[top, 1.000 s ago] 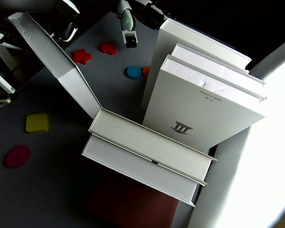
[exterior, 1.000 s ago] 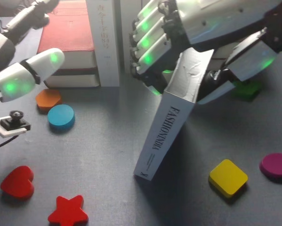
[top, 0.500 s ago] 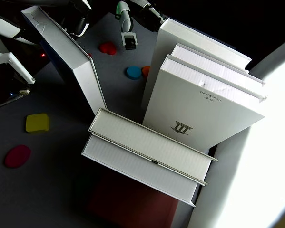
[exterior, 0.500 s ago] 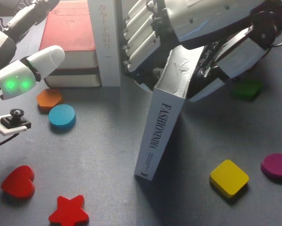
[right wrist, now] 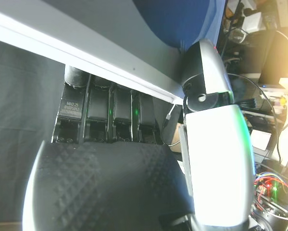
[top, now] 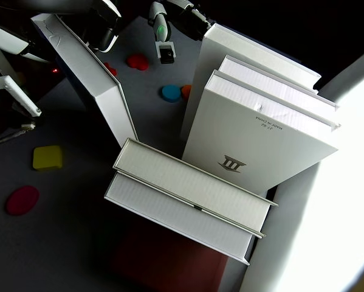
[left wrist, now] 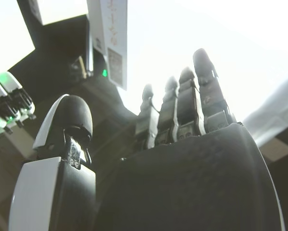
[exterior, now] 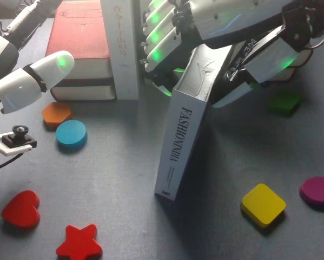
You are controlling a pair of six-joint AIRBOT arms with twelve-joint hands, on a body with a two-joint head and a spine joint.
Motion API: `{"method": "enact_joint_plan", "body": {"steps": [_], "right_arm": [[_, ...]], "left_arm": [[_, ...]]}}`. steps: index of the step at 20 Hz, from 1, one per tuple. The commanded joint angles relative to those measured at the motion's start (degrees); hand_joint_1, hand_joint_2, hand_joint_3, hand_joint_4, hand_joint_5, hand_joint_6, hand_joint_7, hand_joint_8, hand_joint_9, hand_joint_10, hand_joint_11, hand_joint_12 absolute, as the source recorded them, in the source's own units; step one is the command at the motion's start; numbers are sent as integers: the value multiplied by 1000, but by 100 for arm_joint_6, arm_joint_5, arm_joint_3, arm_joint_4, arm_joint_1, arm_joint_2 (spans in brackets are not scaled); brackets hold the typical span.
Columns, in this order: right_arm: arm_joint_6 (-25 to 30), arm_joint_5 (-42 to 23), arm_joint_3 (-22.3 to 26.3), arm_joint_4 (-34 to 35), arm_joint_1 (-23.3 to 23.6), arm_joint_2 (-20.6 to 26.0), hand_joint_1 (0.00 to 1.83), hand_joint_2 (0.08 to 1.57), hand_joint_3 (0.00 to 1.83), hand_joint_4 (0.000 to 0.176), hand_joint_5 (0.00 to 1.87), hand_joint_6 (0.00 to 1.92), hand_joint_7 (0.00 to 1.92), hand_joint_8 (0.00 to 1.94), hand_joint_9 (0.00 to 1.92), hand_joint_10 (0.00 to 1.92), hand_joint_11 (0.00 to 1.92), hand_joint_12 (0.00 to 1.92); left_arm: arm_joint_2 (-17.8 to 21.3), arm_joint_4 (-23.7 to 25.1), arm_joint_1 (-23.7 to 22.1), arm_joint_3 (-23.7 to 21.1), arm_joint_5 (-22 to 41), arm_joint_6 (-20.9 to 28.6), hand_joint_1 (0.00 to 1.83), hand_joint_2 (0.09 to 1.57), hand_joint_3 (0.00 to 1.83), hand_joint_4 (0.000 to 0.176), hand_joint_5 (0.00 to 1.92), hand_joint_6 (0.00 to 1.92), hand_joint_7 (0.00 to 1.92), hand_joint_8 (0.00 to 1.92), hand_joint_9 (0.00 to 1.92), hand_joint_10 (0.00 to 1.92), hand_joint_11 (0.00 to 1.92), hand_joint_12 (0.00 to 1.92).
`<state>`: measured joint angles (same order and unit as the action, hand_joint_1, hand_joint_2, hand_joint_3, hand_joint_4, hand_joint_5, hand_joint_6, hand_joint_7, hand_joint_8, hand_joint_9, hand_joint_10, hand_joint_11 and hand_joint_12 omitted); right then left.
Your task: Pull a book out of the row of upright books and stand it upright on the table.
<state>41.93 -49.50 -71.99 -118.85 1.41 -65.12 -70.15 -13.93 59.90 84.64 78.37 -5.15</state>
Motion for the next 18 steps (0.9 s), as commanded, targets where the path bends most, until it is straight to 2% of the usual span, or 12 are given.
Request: {"method": "enact_joint_plan", "body": {"steps": [1, 3, 4, 5, 6, 8, 10, 12, 14, 16, 17, 18], "right_arm": [[-89, 263, -60, -30, -37, -6, 1029, 1381, 8, 35, 549, 1689, 526, 1693, 397, 1749, 410, 1921], [-90, 270, -128, 20, -105, -44, 1029, 1381, 7, 35, 550, 1689, 526, 1693, 397, 1749, 410, 1921], [-91, 282, -158, 42, -140, -60, 894, 882, 0, 116, 109, 337, 104, 338, 79, 349, 81, 1921], [-91, 302, -183, 57, -167, -72, 803, 863, 0, 155, 21, 67, 20, 67, 15, 69, 15, 1921], [-91, 322, -214, 74, -185, -84, 802, 889, 0, 149, 3, 13, 3, 13, 2, 13, 2, 1921], [-93, 360, -297, 130, -238, -128, 795, 849, 0, 102, 0, 0, 0, 0, 0, 0, 0, 1921], [-99, 373, -338, 234, -279, -120, 840, 875, 0, 162, 0, 0, 0, 0, 0, 0, 0, 1921], [-241, 373, -296, 481, -278, -27, 897, 912, 0, 175, 0, 0, 0, 0, 0, 0, 0, 1921], [-494, 368, -199, 891, -248, 149, 1014, 934, 0, 173, 0, 0, 0, 0, 0, 0, 0, 1921], [-660, 369, -107, 1118, -136, 350, 879, 950, 0, 128, 0, 0, 0, 0, 0, 0, 0, 1921], [-839, 369, -17, 1378, -73, 516, 890, 968, 0, 151, 0, 0, 0, 0, 0, 0, 0, 1921], [-884, 369, 4, 1444, -59, 559, 846, 931, 0, 108, 0, 0, 0, 0, 0, 0, 0, 1921]], "left_arm": [[-22, -72, -76, 38, 673, 38, 433, 1361, 0, 29, 69, 13, 0, 0, 0, 0, 0, 0], [-35, -85, -82, 51, 668, 38, 462, 1364, 0, 22, 94, 19, 1, 0, 0, 0, 8, 5], [-56, -100, -88, 76, 645, 41, 488, 1360, 0, 26, 108, 21, 9, 3, 0, 0, 7, 5], [-74, -113, -91, 96, 629, 42, 507, 1357, 0, 28, 124, 23, 24, 7, 0, 0, 18, 13], [-91, -124, -98, 120, 606, 44, 519, 1357, 0, 29, 132, 23, 31, 7, 1, 0, 14, 14], [-109, -146, -108, 158, 576, 47, 503, 1359, 0, 37, 128, 17, 21, 2, 0, 0, 1, 2], [-120, -162, -106, 178, 577, 47, 498, 1360, 0, 44, 121, 13, 21, 1, 0, 0, 0, 0], [-134, -160, -107, 192, 573, 47, 491, 1365, 2, 37, 103, 4, 3, 0, 0, 0, 0, 0], [-140, -161, -107, 193, 570, 46, 471, 1362, 1, 0, 95, 2, 4, 1, 0, 0, 0, 0], [-140, -161, -107, 185, 574, 48, 478, 1361, 0, 46, 113, 7, 2, 0, 0, 0, 0, 0], [-139, -161, -107, 172, 584, 48, 472, 1361, 0, 40, 118, 8, 7, 2, 0, 0, 0, 0], [-138, -161, -107, 168, 586, 48, 458, 1360, 0, 42, 121, 8, 11, 3, 0, 0, 8, 4]]}}
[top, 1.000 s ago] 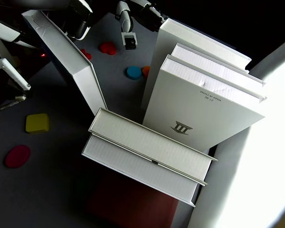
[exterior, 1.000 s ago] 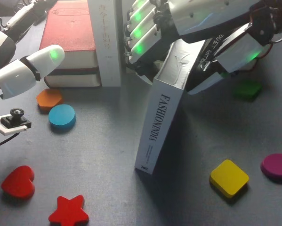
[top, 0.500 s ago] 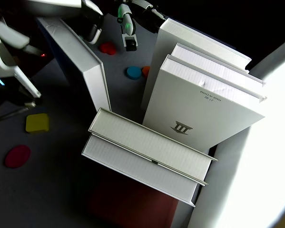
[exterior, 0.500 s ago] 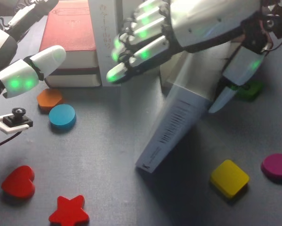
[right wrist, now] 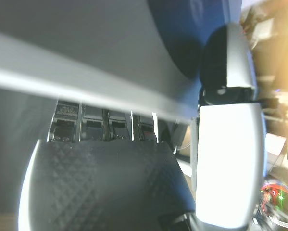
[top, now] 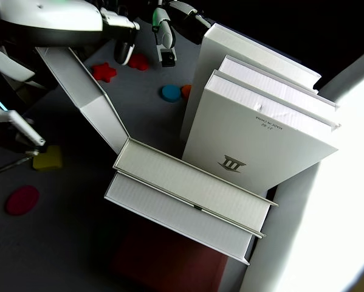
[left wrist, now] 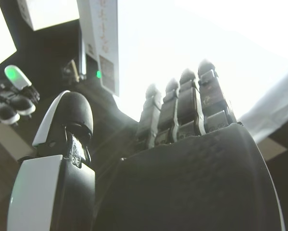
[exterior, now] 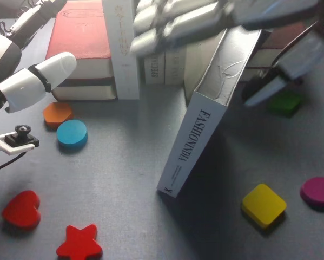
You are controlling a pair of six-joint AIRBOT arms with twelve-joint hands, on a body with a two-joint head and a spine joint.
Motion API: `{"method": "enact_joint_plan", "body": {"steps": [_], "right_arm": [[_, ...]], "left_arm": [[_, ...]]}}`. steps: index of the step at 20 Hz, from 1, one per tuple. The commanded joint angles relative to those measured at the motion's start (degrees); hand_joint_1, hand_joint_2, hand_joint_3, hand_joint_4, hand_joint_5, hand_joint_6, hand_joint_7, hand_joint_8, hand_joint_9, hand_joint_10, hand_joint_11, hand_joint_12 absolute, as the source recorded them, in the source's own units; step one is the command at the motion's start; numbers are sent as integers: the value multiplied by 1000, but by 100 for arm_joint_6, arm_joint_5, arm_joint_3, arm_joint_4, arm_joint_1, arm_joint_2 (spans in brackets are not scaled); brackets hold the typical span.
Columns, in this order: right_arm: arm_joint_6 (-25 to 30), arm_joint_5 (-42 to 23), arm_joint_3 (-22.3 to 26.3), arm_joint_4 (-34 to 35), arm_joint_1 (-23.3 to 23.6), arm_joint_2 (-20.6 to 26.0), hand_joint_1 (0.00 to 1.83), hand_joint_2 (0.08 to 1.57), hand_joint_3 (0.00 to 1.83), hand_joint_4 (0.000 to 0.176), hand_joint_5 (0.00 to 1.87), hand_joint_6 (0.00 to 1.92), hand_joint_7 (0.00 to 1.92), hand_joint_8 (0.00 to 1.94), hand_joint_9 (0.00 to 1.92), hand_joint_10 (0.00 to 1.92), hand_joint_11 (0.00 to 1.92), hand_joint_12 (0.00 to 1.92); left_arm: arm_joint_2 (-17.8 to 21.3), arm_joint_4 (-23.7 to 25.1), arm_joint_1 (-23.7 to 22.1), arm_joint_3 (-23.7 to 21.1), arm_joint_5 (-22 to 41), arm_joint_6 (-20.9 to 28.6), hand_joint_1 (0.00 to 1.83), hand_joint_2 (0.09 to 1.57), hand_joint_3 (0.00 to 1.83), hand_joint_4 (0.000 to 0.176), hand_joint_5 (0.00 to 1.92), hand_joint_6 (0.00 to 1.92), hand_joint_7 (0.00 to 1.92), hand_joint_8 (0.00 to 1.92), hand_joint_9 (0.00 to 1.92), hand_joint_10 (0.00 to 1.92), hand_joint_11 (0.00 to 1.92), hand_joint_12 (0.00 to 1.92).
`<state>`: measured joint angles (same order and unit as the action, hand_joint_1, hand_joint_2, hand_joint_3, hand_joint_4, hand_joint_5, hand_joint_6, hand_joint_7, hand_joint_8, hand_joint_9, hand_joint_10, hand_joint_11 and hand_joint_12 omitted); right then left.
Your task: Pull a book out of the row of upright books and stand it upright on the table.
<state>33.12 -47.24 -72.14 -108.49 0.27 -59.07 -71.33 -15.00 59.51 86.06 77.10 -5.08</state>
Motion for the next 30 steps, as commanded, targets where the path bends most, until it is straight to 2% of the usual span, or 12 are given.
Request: {"method": "enact_joint_plan", "body": {"steps": [1, 2, 4, 6, 8, 9, 10, 16, 24, 26, 27, 30], "right_arm": [[-116, 145, 77, 581, 121, 102, 917, 827, 0, 119, 0, 0, 0, 0, 0, 0, 0, 1921], [-290, 171, 164, 883, 219, 334, 907, 745, 0, 154, 0, 0, 0, 0, 0, 0, 0, 1755], [-499, 273, 275, 1257, 251, 628, 946, 701, 0, 104, 0, 0, 0, 0, 0, 0, 0, 1602], [-924, 483, 411, 1758, 251, 994, 841, 760, 0, 124, 0, 0, 0, 0, 0, 0, 0, 1083], [-1271, 581, 493, 2306, 240, 1299, 841, 760, 0, 124, 0, 0, 0, 0, 0, 0, 0, 1083], [-1552, 614, 538, 2769, 190, 1460, 722, 1002, 0, 113, 0, 0, 0, 0, 0, 0, 0, 261], [-1778, 628, 564, 3080, 129, 1546, 701, 999, 0, 88, 0, 0, 0, 0, 0, 0, 0, 51], [-3341, 440, 570, 5462, -785, 1882, 558, 1121, 0, 0, 0, 0, 0, 0, 0, 0, 0, 0], [-5109, -1195, 854, 8661, -3175, 2132, 409, 1264, 0, 0, 0, 0, 0, 0, 0, 0, 0, 0], [-5194, -1899, 757, 9465, -4006, 1953, 393, 1302, 0, 0, 0, 0, 0, 0, 0, 0, 0, 0], [-5194, -2325, 693, 9914, -4487, 1842, 426, 1300, 0, 0, 0, 0, 0, 0, 0, 0, 0, 0], [-5194, -3212, 679, 10698, -5240, 1639, 434, 1301, 0, 0, 0, 0, 0, 0, 0, 0, 0, 0]], "left_arm": [[-12, -54, -68, 14, 720, 45, 452, 1362, 1, 39, 122, 8, 11, 3, 0, 0, 18, 9], [8, -54, -67, -12, 742, 54, 457, 1359, 0, 37, 126, 9, 16, 4, 0, 0, 13, 8], [30, -47, -66, -46, 794, 57, 410, 1356, 0, 57, 125, 5, 15, 2, 0, 0, 15, 13], [52, -39, -66, -82, 849, 57, 374, 1350, 0, 72, 117, 1, 13, 0, 0, 0, 14, 18], [105, -12, -66, -157, 932, 45, 374, 1350, 0, 72, 117, 1, 13, 0, 0, 0, 14, 18], [160, 1, -69, -230, 1013, 33, 372, 1348, 0, 79, 102, 0, 2, 0, 0, 0, 18, 21], [192, 7, -63, -272, 1064, 27, 356, 1348, 0, 85, 89, 0, 0, 0, 0, 0, 15, 26], [306, -2, 29, -424, 1324, 9, 489, 1367, 0, 55, 126, 4, 61, 2, 6, 1, 0, 405], [563, -191, 233, -739, 1802, -154, 276, 1338, 0, 72, 50, 0, 0, 0, 8, 2, 0, 571], [598, -195, 247, -771, 1846, -170, 324, 1341, 1, 45, 25, 0, 0, 0, 0, 0, 0, 370], [620, -194, 243, -791, 1879, -172, 353, 1348, 0, 102, 0, 0, 0, 0, 0, 0, 0, 35], [668, -192, 237, -856, 1977, -206, 296, 1365, 6, 72, 0, 0, 0, 0, 0, 0, 0, 0]]}}
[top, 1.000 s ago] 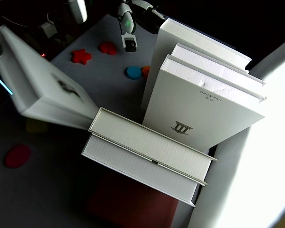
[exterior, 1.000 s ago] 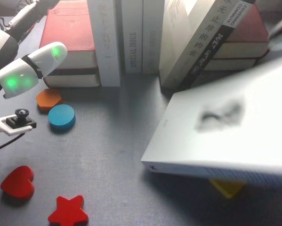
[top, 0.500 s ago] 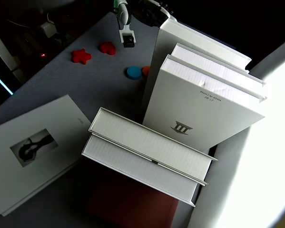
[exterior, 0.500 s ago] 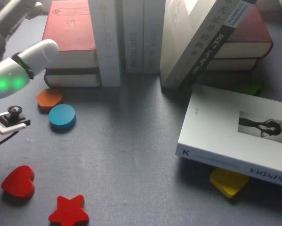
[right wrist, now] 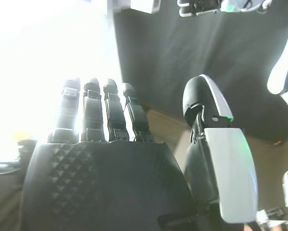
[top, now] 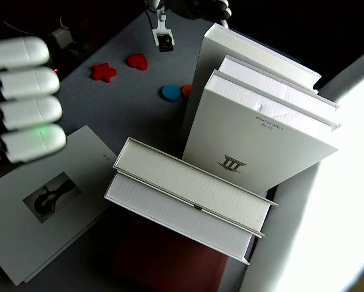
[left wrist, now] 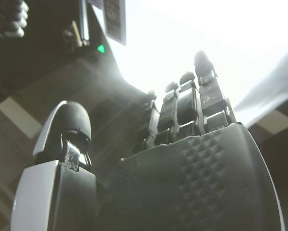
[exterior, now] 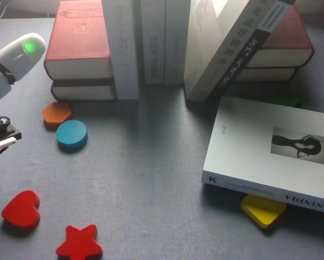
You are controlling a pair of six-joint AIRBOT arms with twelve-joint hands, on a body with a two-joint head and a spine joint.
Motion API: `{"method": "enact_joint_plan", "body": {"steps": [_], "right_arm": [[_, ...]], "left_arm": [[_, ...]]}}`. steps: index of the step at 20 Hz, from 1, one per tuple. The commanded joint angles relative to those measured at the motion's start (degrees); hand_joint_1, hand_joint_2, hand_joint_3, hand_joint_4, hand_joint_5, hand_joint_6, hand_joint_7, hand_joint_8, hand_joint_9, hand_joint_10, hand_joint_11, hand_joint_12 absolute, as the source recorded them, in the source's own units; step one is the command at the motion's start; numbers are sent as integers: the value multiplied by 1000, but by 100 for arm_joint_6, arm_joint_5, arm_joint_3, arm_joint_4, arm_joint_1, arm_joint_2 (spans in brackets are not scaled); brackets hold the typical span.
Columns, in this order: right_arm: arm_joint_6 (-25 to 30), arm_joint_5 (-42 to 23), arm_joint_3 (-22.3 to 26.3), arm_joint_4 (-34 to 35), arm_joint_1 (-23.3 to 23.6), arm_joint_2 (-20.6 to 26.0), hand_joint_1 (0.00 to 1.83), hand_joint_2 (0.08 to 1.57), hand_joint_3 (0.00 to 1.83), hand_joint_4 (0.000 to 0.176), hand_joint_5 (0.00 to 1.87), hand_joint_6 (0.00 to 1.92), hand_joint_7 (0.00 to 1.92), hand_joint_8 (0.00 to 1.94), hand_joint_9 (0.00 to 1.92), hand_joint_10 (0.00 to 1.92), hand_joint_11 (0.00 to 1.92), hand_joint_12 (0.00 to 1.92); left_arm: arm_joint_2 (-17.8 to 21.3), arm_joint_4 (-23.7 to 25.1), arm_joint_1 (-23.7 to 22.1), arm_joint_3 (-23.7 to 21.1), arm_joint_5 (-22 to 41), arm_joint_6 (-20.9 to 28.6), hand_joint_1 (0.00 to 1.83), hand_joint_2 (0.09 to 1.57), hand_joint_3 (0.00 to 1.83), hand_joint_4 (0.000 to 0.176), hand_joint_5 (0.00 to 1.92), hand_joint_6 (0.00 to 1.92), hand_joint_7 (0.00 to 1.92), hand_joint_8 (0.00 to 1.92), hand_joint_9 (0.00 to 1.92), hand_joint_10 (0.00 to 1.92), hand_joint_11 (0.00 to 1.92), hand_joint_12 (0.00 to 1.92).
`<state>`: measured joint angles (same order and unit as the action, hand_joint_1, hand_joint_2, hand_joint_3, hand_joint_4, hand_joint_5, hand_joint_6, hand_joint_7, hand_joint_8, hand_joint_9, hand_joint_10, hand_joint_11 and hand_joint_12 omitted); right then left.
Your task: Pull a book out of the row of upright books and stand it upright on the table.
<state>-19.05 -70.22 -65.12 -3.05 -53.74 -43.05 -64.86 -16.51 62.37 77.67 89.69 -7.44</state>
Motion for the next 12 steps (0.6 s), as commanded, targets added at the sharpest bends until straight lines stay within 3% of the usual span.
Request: {"method": "enact_joint_plan", "body": {"steps": [1, 3, 4, 6, 7, 9, 11, 12], "right_arm": [[23, -1120, -13, 324, -42, -12, 407, 1306, 0, 0, 0, 0, 0, 0, 0, 0, 0, 0], [23, -1514, 8, 624, -385, -97, 395, 1309, 0, 0, 0, 0, 0, 0, 0, 0, 0, 0], [23, -1697, 18, 741, -516, -141, 409, 1331, 1, 0, 0, 0, 0, 0, 0, 0, 0, 0], [23, -1866, 17, 826, -627, -225, 431, 1324, 0, 0, 0, 0, 0, 0, 0, 0, 0, 0], [23, -1913, 8, 837, -639, -278, 474, 1288, 0, 0, 0, 0, 0, 0, 0, 0, 0, 0], [-5, -1952, -6, 837, -639, -332, 461, 1278, 0, 0, 0, 0, 0, 0, 0, 0, 0, 0], [-50, -2025, 1, 827, -639, -362, 509, 1298, 0, 0, 0, 0, 0, 0, 0, 0, 0, 0], [-74, -2059, 7, 813, -639, -376, 509, 1298, 0, 0, 0, 0, 0, 0, 0, 0, 0, 0]], "left_arm": [[27, -41, -42, -31, 755, 33, 274, 1374, 6, 98, 0, 0, 0, 0, 0, 0, 0, 0], [48, -40, -25, -61, 794, 29, 258, 1361, 0, 95, 0, 0, 0, 0, 0, 0, 0, 0], [46, -39, -23, -66, 808, 34, 211, 1368, 3, 108, 0, 0, 0, 0, 0, 0, 0, 0], [31, -40, -20, -65, 828, 49, 203, 1373, 5, 105, 0, 0, 0, 0, 0, 0, 0, 0], [18, -40, -6, -64, 839, 54, 241, 1410, 8, 85, 0, 0, 0, 0, 0, 0, 0, 0], [2, -41, -1, -58, 848, 61, 290, 1394, 0, 87, 0, 0, 0, 0, 0, 0, 0, 0], [-38, -41, -1, -21, 870, 108, 275, 1416, 5, 31, 0, 0, 0, 0, 29, 10, 32, 20], [-63, -41, 2, -1, 890, 147, 275, 1416, 5, 31, 0, 0, 0, 0, 29, 10, 32, 20]]}}
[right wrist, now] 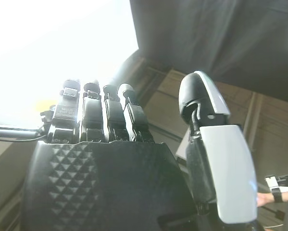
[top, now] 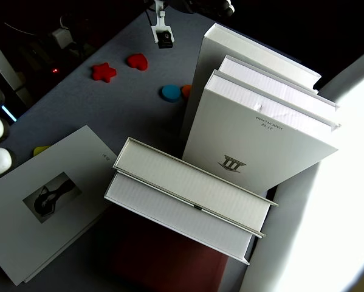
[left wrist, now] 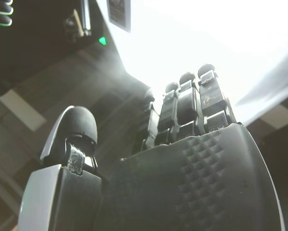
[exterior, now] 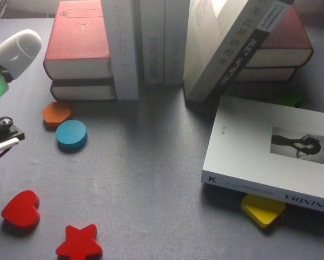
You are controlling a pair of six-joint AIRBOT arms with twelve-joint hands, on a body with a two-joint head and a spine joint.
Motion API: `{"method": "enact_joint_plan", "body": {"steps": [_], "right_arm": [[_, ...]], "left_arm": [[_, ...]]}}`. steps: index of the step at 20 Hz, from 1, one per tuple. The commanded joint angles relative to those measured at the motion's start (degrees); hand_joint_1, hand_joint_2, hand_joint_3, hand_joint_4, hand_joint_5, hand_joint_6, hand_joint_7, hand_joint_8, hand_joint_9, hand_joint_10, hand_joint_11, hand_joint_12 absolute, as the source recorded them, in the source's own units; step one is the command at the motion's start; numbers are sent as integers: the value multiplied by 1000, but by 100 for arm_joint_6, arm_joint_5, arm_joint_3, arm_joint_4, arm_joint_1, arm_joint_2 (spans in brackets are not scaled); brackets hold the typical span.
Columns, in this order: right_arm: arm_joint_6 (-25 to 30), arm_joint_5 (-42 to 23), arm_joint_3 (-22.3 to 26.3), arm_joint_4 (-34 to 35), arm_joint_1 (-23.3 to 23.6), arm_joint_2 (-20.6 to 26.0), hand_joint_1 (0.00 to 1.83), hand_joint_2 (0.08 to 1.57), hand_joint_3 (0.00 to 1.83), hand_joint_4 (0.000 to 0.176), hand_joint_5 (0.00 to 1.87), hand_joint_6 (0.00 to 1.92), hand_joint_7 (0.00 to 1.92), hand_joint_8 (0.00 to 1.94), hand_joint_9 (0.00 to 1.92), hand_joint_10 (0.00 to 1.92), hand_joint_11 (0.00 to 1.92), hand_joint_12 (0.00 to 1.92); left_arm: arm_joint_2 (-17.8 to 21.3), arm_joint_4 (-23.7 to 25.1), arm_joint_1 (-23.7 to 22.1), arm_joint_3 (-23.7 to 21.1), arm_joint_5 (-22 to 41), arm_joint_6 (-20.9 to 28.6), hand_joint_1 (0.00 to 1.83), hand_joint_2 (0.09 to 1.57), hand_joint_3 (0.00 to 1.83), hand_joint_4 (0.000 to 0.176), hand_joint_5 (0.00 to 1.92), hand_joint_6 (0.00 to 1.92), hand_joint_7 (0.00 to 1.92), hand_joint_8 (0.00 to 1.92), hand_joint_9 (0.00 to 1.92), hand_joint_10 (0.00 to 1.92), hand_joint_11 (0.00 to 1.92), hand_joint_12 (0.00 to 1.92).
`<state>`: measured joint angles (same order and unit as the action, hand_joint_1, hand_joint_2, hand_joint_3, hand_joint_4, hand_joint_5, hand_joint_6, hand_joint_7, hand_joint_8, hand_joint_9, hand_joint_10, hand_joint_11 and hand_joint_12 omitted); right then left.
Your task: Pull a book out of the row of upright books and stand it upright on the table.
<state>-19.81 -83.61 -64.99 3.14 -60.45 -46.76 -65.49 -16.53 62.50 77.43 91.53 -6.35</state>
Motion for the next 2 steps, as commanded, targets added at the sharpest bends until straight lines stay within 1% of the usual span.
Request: {"method": "enact_joint_plan", "body": {"steps": [1, 2], "right_arm": [[-10, -734, 2, 179, 32, -17, 703, 1285, 0, 0, 0, 0, 0, 0, 0, 0, 0, 0], [-15, -744, 7, 170, 32, -25, 703, 1285, 0, 0, 0, 0, 0, 0, 0, 0, 0, 0]], "left_arm": [[-17, -40, -2, 26, 719, 44, 290, 1432, 0, 64, 5, 1, 34, 6, 80, 1, 0, 356], [-26, -41, 4, 26, 726, 44, 290, 1432, 0, 64, 5, 1, 34, 6, 80, 1, 0, 356]]}}
